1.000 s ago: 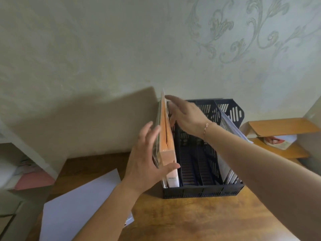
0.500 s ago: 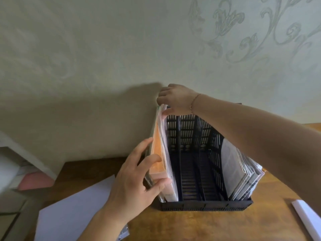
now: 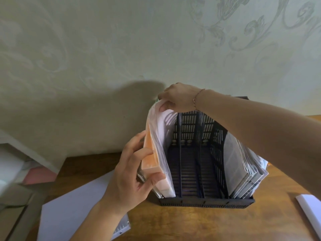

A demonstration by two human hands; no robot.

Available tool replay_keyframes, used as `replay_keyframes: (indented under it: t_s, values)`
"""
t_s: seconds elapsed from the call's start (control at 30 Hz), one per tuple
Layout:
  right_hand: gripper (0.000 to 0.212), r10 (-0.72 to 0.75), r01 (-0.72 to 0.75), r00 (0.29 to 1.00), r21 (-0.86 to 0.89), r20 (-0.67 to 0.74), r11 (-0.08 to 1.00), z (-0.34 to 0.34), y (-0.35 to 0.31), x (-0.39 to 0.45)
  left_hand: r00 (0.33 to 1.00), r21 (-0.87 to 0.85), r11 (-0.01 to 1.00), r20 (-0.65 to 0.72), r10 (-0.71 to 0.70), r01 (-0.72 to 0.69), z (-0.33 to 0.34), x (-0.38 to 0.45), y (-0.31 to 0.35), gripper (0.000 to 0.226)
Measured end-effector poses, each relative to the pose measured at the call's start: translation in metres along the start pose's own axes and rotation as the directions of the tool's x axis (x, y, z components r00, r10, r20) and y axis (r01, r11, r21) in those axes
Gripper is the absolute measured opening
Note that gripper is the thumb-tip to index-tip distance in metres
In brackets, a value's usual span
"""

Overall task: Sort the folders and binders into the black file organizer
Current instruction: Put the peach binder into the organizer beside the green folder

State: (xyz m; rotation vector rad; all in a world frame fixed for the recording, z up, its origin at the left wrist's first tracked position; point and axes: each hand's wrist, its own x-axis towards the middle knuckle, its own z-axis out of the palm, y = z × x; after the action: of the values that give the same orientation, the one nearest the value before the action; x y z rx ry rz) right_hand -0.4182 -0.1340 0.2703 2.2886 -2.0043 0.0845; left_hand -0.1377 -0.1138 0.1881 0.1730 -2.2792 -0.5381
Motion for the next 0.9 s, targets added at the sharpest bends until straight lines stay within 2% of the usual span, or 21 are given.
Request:
replay_keyframes:
  t_s: [0.17,0.3,0.43,0.5,0.63,0.77,0.83,0.9]
  values:
    - [0.030,0.056,-0.056,0.998,0.078,-0.006,0.995,0.002,-0.004,-0.003,0.999,-0.024,0.999,-0.016,-0.029,0.028,0.000,-0.003,-0.005,0.048]
    - [0.031,0.066,-0.065,0.998,0.069,-0.005,0.995,-0.002,-0.005,-0.005,1.000,-0.043,0.999,-0.011,-0.010,0.010,0.000,-0.004,-0.006,0.049]
    - [0.029,0.129,-0.132,0.989,0.042,0.067,0.990,0.004,0.000,-0.013,0.998,-0.087,0.994,-0.004,-0.061,0.060,0.003,-0.009,-0.004,0.064]
    - [0.031,0.170,-0.173,0.983,0.048,0.071,0.984,0.006,0.002,-0.015,0.996,-0.030,0.995,0.004,-0.094,0.094,0.005,-0.010,-0.002,0.070]
    - [0.036,0.099,-0.100,0.995,-0.144,-0.016,0.985,0.011,-0.001,-0.013,0.993,0.085,0.990,-0.011,-0.114,0.114,0.009,-0.009,-0.001,0.061]
    - [0.048,0.112,-0.130,0.991,-0.282,-0.079,0.951,0.017,-0.007,-0.011,0.992,0.113,0.985,-0.020,-0.126,0.127,0.010,-0.009,0.001,0.057]
    - [0.043,0.133,-0.156,0.986,-0.287,-0.100,0.945,0.018,-0.003,-0.014,0.995,0.117,0.989,0.014,-0.094,0.092,0.012,-0.010,0.002,0.055]
    - [0.037,0.158,-0.173,0.984,-0.203,-0.086,0.964,0.022,0.004,-0.020,0.998,0.095,0.995,0.051,-0.044,0.039,0.015,-0.011,0.002,0.054]
